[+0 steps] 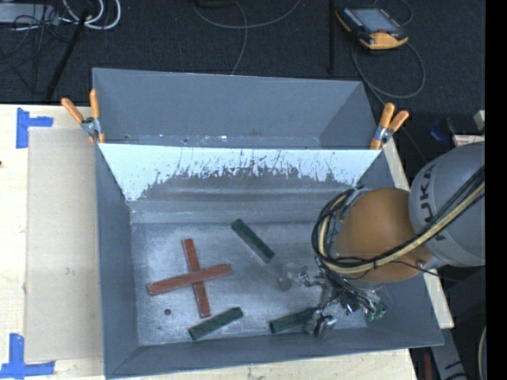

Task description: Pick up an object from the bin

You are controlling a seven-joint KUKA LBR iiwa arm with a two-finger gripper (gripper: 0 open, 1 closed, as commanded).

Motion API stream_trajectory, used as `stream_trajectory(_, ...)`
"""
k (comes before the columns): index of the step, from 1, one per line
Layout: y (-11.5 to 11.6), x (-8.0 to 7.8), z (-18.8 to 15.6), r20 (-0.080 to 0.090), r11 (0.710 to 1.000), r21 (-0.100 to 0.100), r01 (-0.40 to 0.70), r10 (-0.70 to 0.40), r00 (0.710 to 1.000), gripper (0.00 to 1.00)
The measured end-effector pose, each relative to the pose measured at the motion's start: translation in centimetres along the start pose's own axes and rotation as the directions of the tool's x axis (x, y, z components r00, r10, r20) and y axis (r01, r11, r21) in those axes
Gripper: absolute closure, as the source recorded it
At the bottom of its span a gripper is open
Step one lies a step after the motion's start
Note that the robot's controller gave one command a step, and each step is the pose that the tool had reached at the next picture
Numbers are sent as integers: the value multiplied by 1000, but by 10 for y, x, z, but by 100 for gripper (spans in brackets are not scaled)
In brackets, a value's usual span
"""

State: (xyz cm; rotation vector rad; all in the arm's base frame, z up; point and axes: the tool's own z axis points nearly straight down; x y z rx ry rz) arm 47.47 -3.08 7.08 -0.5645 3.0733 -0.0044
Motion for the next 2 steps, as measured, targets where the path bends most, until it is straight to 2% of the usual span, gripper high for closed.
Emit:
stream_trajectory(1,2,4,1,-14,1000,-5,5,-5,1000,100)
stream_trajectory(2,-7,2,-148,-9,1000,-3,-11,11,1000,100)
